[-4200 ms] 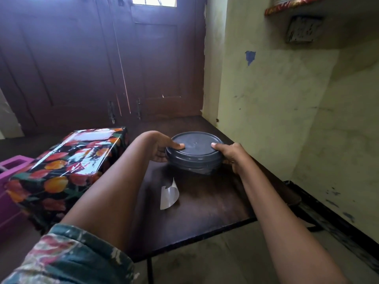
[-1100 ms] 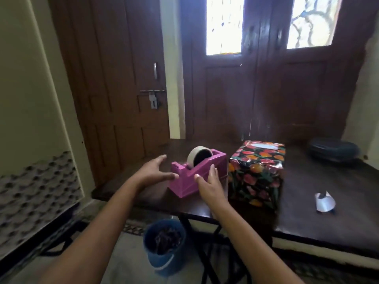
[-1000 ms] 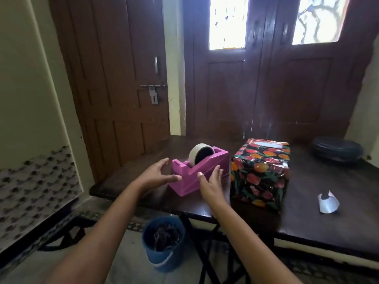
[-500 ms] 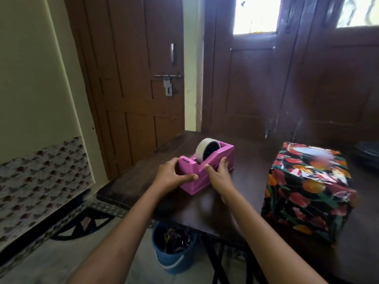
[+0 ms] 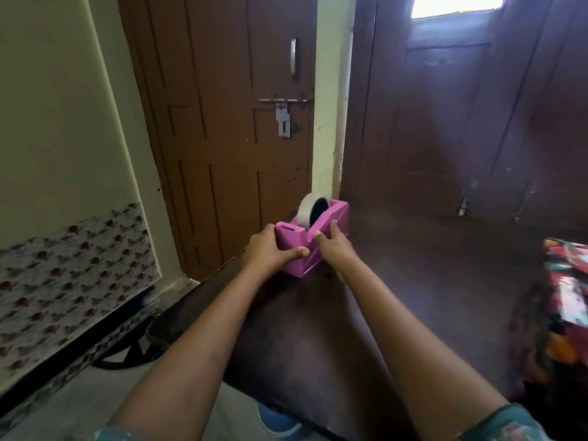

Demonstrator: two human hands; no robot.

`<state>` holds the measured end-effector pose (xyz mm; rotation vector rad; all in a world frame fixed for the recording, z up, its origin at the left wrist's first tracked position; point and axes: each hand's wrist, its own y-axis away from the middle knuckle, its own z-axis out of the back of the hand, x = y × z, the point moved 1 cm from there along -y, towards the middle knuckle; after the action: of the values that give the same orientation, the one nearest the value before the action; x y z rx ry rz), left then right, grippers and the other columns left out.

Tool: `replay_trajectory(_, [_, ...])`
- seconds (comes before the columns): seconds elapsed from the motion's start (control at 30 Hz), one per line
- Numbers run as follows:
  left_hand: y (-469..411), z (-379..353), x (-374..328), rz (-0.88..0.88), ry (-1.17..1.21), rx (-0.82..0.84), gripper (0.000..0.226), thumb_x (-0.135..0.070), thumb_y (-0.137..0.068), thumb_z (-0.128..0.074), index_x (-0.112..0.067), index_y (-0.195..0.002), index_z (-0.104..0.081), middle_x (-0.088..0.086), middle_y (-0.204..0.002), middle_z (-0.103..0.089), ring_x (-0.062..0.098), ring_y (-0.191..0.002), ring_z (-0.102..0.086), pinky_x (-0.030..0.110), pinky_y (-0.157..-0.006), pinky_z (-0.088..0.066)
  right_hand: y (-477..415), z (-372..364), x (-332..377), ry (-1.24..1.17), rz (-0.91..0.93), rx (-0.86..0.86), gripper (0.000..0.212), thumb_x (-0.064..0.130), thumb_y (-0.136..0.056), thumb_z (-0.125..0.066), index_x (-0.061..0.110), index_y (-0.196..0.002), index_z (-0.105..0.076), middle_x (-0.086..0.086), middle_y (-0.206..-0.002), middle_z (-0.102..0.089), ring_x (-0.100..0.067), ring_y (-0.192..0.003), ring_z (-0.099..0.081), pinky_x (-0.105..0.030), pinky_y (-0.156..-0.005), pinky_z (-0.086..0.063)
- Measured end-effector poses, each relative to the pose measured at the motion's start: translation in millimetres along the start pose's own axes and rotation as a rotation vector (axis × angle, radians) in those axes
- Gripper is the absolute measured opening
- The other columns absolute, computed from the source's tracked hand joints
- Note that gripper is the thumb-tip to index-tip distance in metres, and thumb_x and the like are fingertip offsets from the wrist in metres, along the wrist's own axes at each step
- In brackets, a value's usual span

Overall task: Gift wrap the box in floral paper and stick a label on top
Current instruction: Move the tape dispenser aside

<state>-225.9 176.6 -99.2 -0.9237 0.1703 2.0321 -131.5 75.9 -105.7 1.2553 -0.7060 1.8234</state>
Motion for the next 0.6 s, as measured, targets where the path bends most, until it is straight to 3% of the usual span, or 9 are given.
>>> replay_trajectory(0.47, [-65.9,-8.1,20.1,0.040,-0.021,-0.033,0.074,-0.046,-0.072,-0.074,-0.013,-0.131,-0.042,0.005,-0.130,-0.053,0.021,-0.116,-0.052,0.026,-0.081,-0.040,-74.4,-30.7,15.3,0.018,-0.113,0.068,0.062,0.023,-0.101,-0.030,0.021,-0.148,0.011,-0.011,-0.157,-0.005,-0.030,-0.135,-0.031,-0.037,-0.106,-0.033])
replay_trajectory(0.6, [-63.8,-8.5,18.6,0.085,0.011,-0.009,0.077,-0.046,-0.071,-0.075,-0.015,-0.133,-0.041,0.006,-0.132,-0.053,0.023,-0.118,-0.052,0.032,-0.089,-0.043,-54.9,-30.7,21.0,0.046,-0.140,0.063,0.059,0.024,-0.101,-0.031,0.018,-0.150,0.002,-0.015,-0.151,-0.021,-0.029,-0.129,-0.039,-0.033,-0.097,-0.038])
